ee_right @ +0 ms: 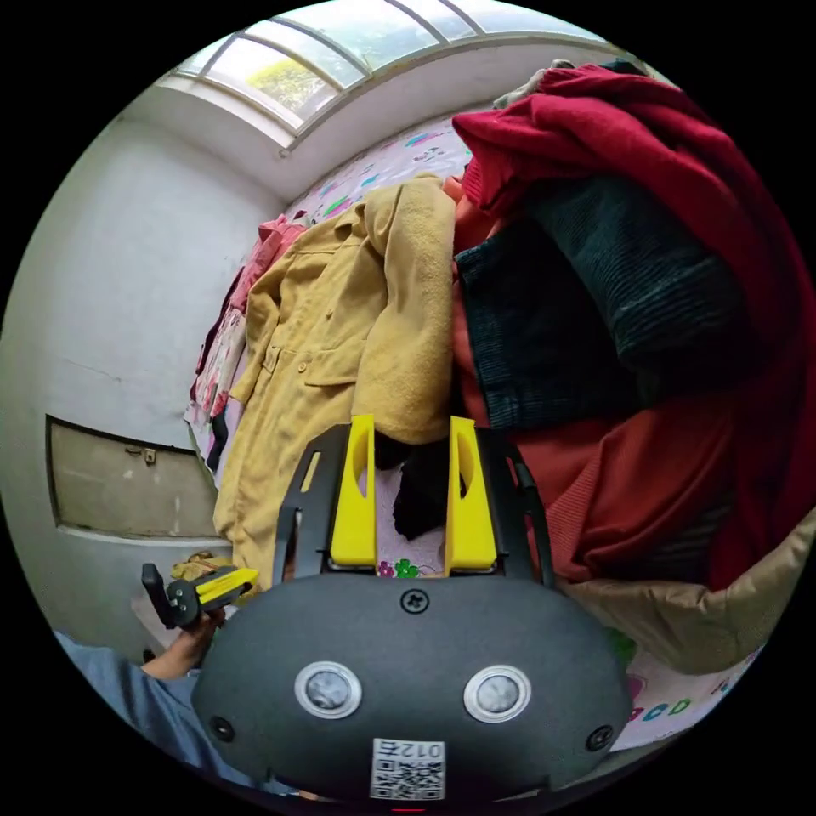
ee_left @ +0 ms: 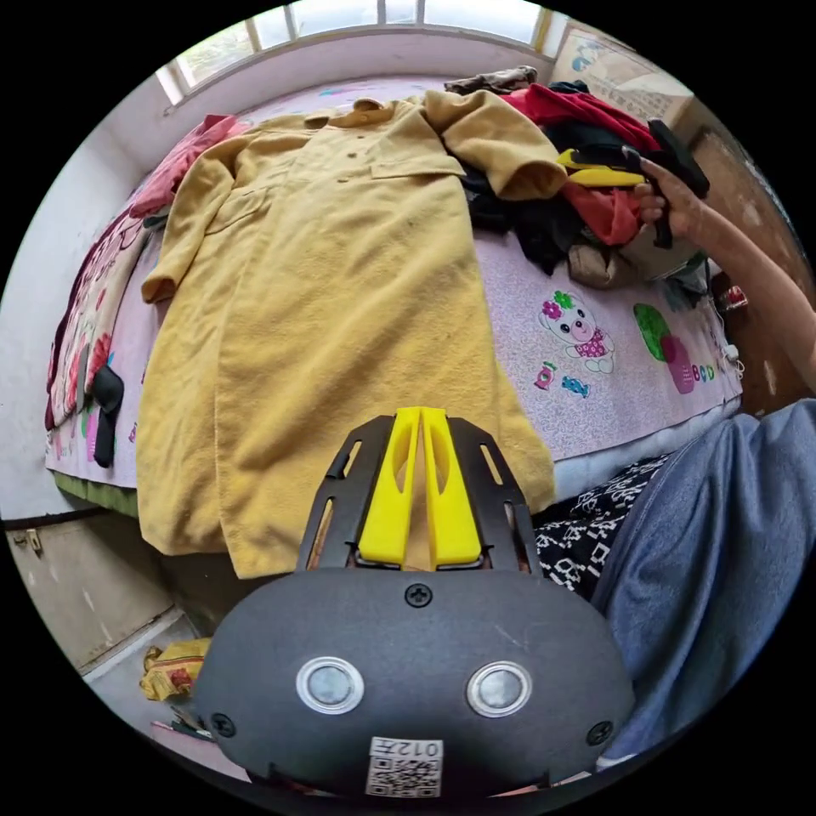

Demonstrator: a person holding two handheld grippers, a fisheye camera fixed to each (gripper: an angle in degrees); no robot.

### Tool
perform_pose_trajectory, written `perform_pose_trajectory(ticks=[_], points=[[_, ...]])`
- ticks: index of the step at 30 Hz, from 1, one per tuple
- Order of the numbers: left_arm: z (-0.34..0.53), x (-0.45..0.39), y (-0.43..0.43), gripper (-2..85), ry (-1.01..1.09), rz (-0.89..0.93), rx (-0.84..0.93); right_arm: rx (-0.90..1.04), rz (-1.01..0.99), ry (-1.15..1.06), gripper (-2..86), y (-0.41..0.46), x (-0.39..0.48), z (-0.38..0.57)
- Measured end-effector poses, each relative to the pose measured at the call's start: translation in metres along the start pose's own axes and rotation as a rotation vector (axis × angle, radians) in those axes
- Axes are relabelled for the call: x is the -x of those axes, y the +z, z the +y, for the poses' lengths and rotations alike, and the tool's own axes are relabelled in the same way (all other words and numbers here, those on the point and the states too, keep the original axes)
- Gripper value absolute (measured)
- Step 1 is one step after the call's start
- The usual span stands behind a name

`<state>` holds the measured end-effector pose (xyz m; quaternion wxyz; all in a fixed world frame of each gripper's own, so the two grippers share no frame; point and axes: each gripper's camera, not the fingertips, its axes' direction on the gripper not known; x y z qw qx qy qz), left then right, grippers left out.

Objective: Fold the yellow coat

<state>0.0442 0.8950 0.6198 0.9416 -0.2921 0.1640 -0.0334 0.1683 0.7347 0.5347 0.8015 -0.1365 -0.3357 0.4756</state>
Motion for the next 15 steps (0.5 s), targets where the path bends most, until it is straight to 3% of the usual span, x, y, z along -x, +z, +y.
perform_pose_trajectory(ticks=[7, 15], points=[[-0.008, -0.055, 0.053, 9.7, 0.058, -0.174, 0.121, 0.031, 0.098, -0.033, 4.0, 0.013, 0.036, -0.041], [-0.023, -0.038, 0.07, 6.4, 0.087, -0.202, 0.221, 0.026, 0.237, -0.402, 1.9, -0.095, 0.131, -0.127]])
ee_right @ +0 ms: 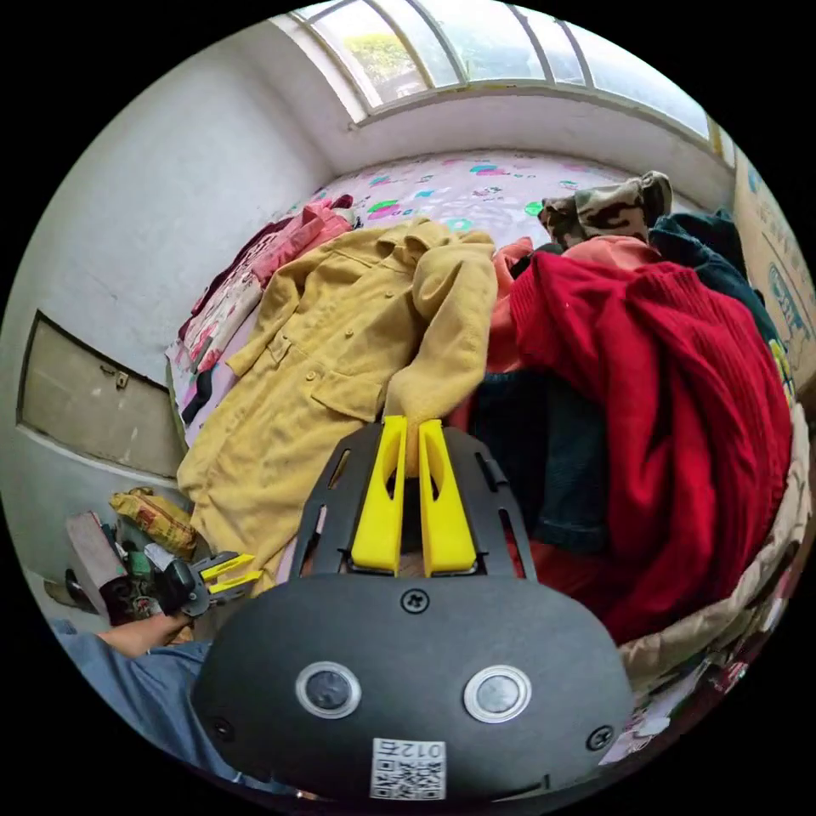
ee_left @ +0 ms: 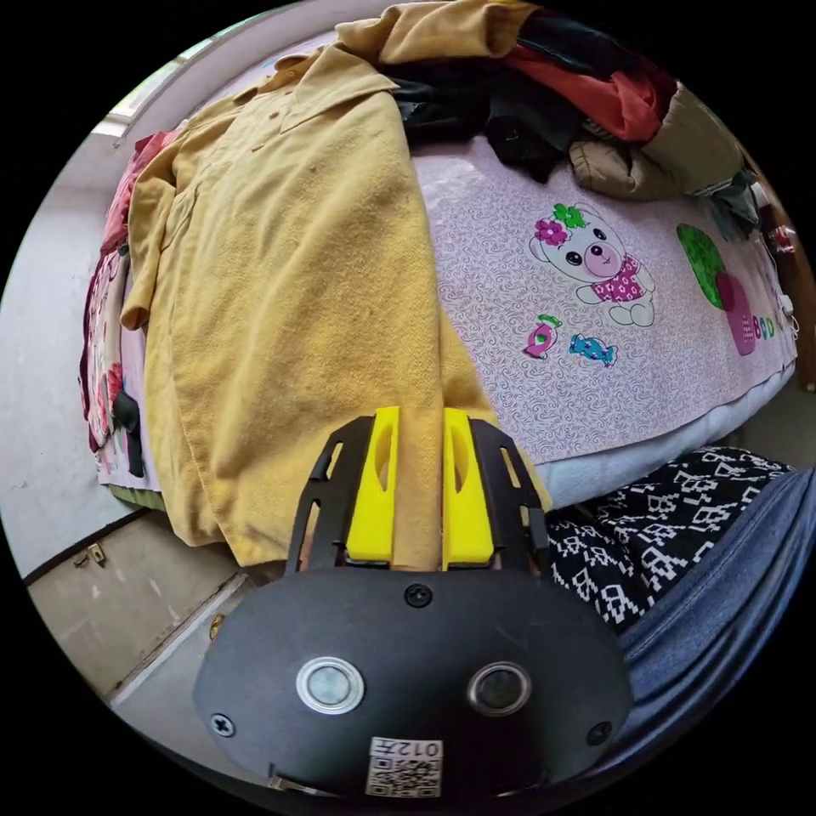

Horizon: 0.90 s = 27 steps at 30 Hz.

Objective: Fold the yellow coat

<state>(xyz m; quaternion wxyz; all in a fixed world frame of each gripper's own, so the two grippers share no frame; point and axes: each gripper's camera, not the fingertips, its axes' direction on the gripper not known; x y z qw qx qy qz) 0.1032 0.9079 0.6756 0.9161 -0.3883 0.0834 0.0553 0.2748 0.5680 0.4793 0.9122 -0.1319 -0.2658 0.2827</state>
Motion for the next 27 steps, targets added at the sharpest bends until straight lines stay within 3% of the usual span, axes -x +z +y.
perform_pose_trajectory(ticks=[6, 11, 13, 18, 27], points=[[0.031, 0.046, -0.027, 3.9, -0.027, 0.078, -0.102, -0.009, 0.219, -0.019, 1.7, -0.092, -0.04, -0.101], [0.078, 0.073, -0.037, 3.9, -0.121, 0.135, -0.155, -0.014, 0.278, 0.024, 1.7, -0.12, -0.054, -0.158], [0.102, 0.085, -0.03, 4.1, -0.219, 0.231, -0.159, -0.014, 0.313, -0.001, 1.6, -0.122, -0.046, -0.177], [0.182, 0.128, 0.03, 6.0, -0.726, 0.753, -0.181, 0.01, 0.385, -0.068, 1.7, -0.112, -0.021, -0.23], [0.216, 0.131, 0.115, 10.6, -1.1, 1.009, -0.25, 0.012, 0.383, -0.068, 1.6, -0.092, 0.012, -0.306]])
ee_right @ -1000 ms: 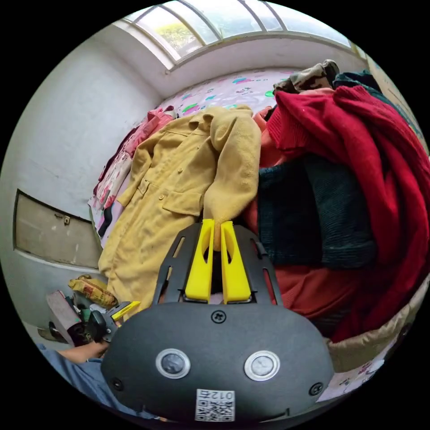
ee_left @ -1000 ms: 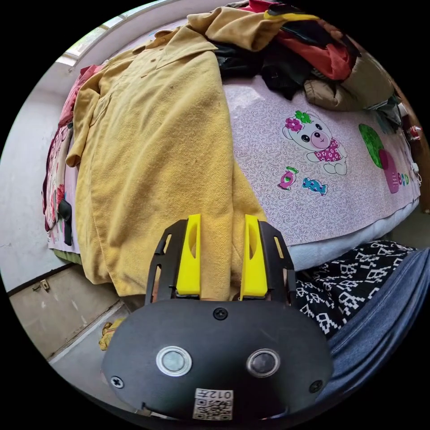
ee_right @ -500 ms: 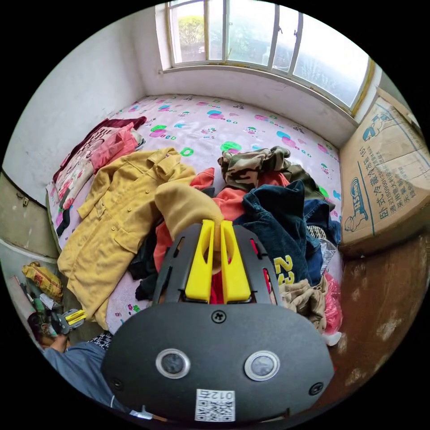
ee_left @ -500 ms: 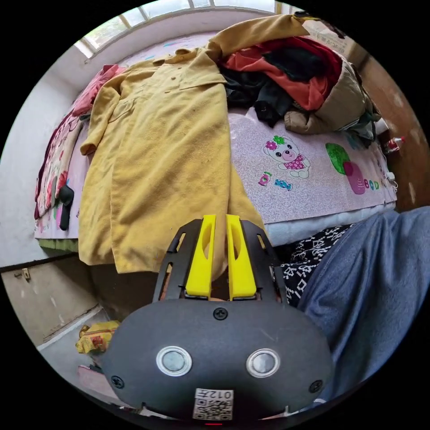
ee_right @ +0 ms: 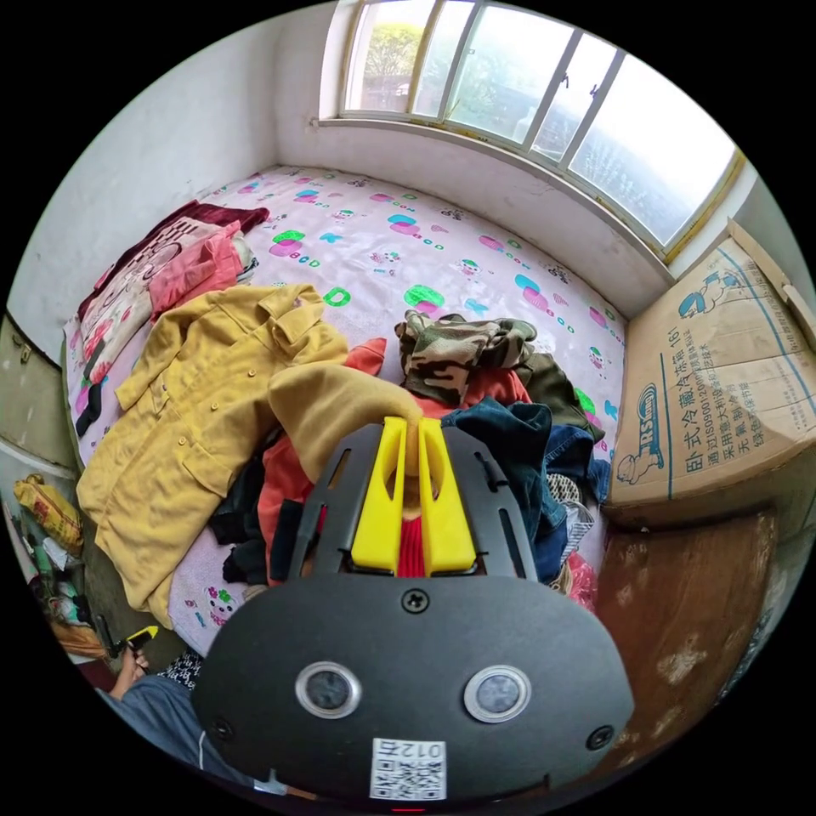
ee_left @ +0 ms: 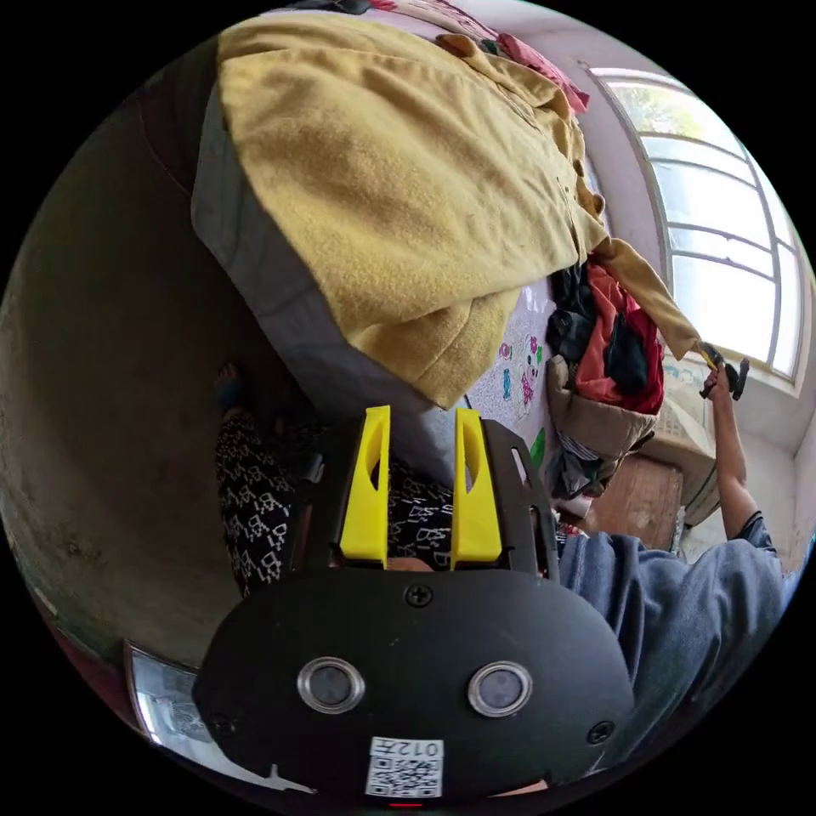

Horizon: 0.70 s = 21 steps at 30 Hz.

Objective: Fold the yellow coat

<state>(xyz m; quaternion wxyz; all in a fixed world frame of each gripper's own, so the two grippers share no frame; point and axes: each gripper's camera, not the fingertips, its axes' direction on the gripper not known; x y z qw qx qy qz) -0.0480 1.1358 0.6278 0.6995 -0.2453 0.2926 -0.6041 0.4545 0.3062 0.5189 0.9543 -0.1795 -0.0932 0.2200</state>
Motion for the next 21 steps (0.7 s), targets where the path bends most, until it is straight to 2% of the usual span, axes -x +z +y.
perform_pose_trajectory(ticks=[2, 8, 16, 21], points=[[-0.004, 0.013, 0.007, 11.2, -0.046, 0.084, -0.025, 0.002, -0.007, 0.003, 1.7, 0.0, 0.003, -0.014], [-0.013, 0.008, 0.024, 10.9, -0.044, 0.164, -0.051, 0.004, 0.005, -0.014, 1.8, 0.007, 0.019, -0.048], [-0.021, 0.0, 0.039, 4.4, -0.058, 0.064, -0.076, -0.002, -0.004, 0.011, 2.0, 0.021, 0.024, -0.071], [0.01, -0.023, 0.033, 1.3, 0.055, -0.016, -0.114, -0.009, -0.027, 0.019, 1.9, 0.023, 0.025, -0.089]])
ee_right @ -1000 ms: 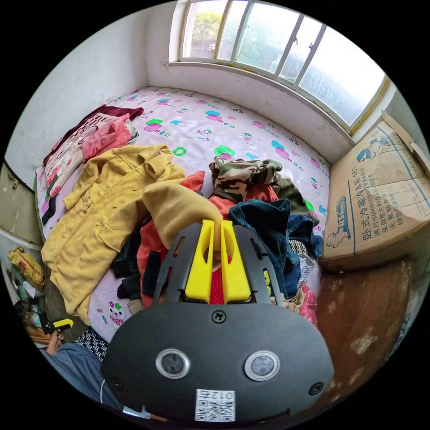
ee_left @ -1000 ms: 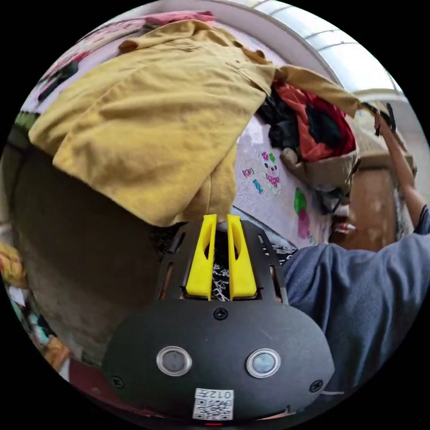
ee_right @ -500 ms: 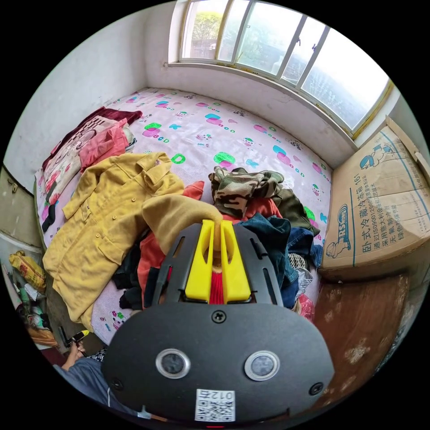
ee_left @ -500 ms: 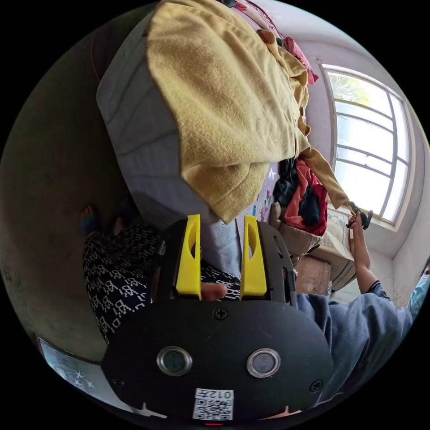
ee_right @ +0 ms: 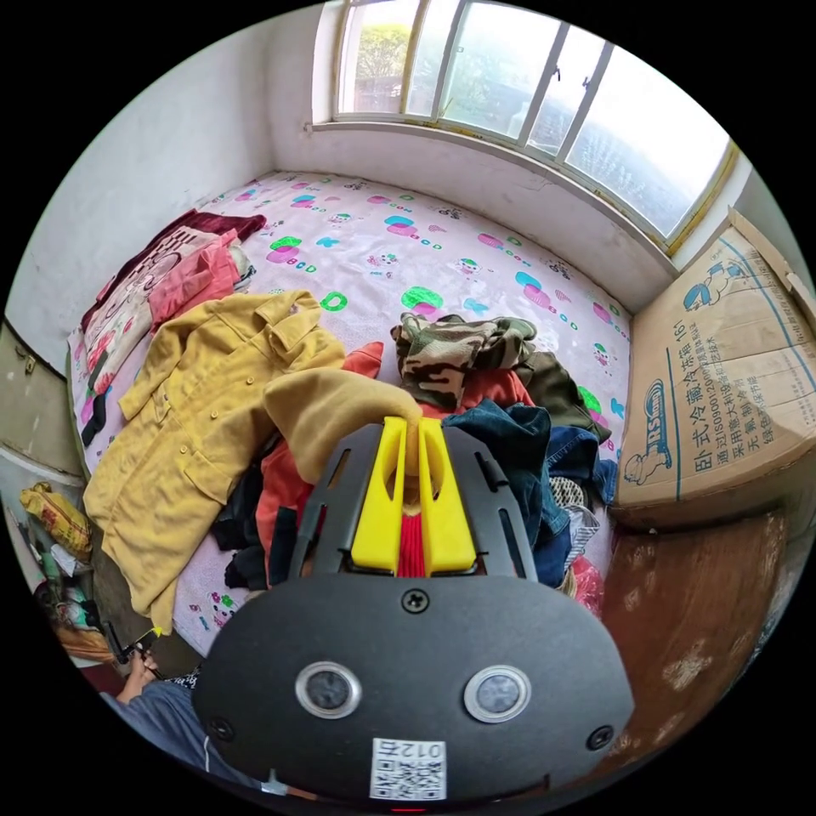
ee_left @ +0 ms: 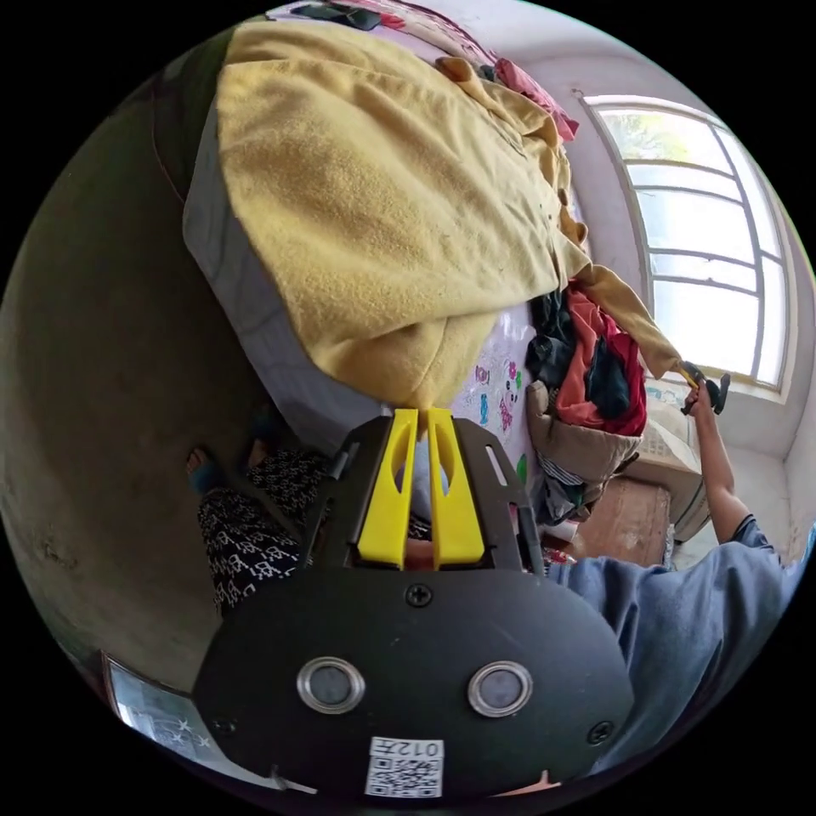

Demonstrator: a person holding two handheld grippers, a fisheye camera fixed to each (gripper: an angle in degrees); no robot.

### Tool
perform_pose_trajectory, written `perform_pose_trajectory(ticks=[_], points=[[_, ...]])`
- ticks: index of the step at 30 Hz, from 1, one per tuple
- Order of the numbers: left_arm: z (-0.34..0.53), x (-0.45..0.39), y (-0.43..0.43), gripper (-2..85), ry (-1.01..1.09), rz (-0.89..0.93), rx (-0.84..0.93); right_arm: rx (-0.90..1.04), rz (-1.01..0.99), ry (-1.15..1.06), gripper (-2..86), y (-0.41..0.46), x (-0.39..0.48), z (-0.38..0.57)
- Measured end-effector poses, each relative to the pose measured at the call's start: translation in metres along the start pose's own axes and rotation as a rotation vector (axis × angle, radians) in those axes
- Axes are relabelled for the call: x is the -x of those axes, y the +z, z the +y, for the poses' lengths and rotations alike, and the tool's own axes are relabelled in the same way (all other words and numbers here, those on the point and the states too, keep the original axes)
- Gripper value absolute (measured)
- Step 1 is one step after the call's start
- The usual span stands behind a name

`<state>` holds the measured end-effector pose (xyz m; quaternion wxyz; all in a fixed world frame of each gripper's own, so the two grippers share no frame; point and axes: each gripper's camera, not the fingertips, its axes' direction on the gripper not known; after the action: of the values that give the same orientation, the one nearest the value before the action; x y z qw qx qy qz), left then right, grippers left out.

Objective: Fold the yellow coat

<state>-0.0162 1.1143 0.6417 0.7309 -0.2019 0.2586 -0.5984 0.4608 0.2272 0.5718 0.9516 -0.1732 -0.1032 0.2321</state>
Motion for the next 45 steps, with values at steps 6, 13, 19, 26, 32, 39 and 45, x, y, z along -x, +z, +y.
perform_pose_trajectory(ticks=[6, 13, 19, 26, 32, 39, 45], points=[[0.023, -0.062, -0.025, 0.3, 0.358, -0.175, -0.026, 0.03, 0.065, -0.047, 1.6, -0.005, 0.007, -0.026], [0.086, -0.147, -0.032, 0.1, 0.949, -0.545, 0.106, 0.058, 0.107, -0.011, 1.4, -0.041, -0.034, -0.07], [0.147, -0.132, 0.085, 0.1, 1.137, -0.757, 0.328, 0.141, 0.23, -0.016, 1.5, -0.017, -0.047, -0.097], [0.183, -0.098, 0.15, 0.0, 0.979, -0.854, 0.356, 0.236, 0.245, 0.043, 1.7, 0.026, -0.085, -0.115], [0.195, -0.071, 0.098, -0.1, 0.674, -0.85, 0.283, 0.284, 0.28, -0.031, 1.8, 0.039, -0.093, -0.126], [0.101, -0.175, 0.152, -0.2, 0.969, -0.737, 0.123, 0.279, 0.138, -0.006, 1.7, 0.005, -0.131, -0.115], [0.076, -0.183, 0.234, -0.2, 1.115, -0.698, 0.459, 0.209, -0.217, 0.085, 1.8, -0.047, -0.173, -0.102]])
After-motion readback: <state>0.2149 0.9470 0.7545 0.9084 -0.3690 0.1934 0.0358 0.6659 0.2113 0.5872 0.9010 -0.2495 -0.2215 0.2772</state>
